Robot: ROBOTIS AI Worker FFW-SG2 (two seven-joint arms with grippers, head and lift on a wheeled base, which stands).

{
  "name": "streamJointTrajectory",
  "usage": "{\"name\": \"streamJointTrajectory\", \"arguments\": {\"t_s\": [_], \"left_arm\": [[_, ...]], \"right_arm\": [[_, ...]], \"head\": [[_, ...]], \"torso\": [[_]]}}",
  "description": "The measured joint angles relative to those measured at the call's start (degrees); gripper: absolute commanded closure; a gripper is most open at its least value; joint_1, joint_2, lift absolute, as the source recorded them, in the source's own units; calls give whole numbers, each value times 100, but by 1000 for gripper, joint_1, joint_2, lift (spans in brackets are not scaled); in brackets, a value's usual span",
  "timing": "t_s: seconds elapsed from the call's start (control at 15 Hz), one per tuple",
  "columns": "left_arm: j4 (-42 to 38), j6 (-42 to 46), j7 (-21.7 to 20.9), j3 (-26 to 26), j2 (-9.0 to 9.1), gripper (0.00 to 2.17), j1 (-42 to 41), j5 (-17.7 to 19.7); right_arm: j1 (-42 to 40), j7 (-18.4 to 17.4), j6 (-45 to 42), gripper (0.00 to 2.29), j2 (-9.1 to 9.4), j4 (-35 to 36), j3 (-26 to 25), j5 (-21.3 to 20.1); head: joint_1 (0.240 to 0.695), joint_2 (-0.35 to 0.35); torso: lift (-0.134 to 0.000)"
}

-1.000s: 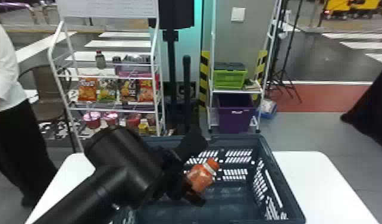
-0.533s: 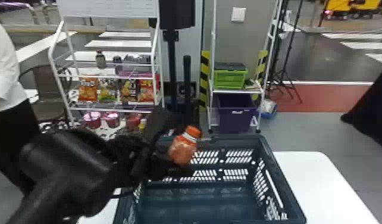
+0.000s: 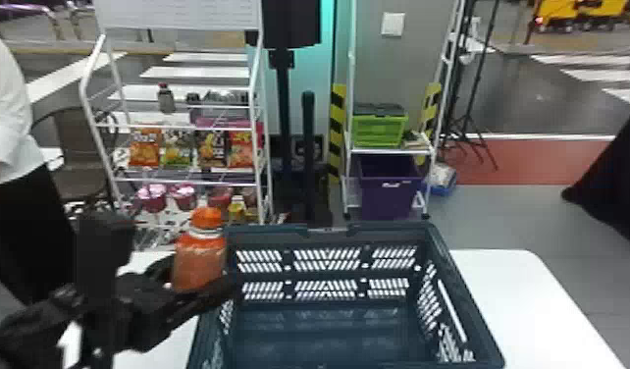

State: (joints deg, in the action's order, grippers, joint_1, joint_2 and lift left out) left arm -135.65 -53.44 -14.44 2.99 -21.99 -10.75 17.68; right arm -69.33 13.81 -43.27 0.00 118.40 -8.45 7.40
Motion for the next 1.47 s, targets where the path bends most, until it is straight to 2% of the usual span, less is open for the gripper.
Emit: {"name": "streamJointTrajectory", "arguments": {"t_s": [0.13, 0.27, 0.53, 0.73, 0.87, 1.0, 1.13, 1.27, 1.47], "left_arm": [[-259, 975, 219, 498, 119, 2152, -887, 127], [-335, 2124, 439, 769, 290, 2152, -1750, 174], [83, 4202, 304, 871, 931, 2152, -3151, 118], [480, 5420, 136, 824, 1440, 2152, -3813, -51], [659, 6009, 105, 772, 1668, 2152, -4076, -218], [893, 6638, 208, 629, 1778, 2148, -4239, -371], [1141, 7110, 557, 362, 1809, 2152, -4322, -725], [1331, 7333, 881, 62, 1809, 2152, -4350, -1031], [1558, 7389, 1158, -258, 1796, 2152, -4305, -1182]], "right_arm": [[39, 20, -8, 1730, 0, 1, -12, 38], [75, 82, -41, 1730, 0, -33, -42, 107], [164, 86, -45, 1730, 0, -86, 0, 156], [222, 86, 73, 1730, 0, -72, 65, 156], [267, 86, 222, 1730, 0, -39, 111, 172], [292, 86, 308, 1730, -7, -21, 143, 216], [324, 78, 494, 1730, -53, -18, 157, 276], [331, 77, 599, 1730, -92, 3, 159, 294], [328, 77, 700, 1730, -134, 59, 159, 297]], "head": [[499, 0], [499, 0], [499, 0], [499, 0], [499, 0], [499, 0], [499, 0], [499, 0], [499, 0]], "torso": [[0], [0], [0], [0], [0], [0], [0], [0], [0]]}}
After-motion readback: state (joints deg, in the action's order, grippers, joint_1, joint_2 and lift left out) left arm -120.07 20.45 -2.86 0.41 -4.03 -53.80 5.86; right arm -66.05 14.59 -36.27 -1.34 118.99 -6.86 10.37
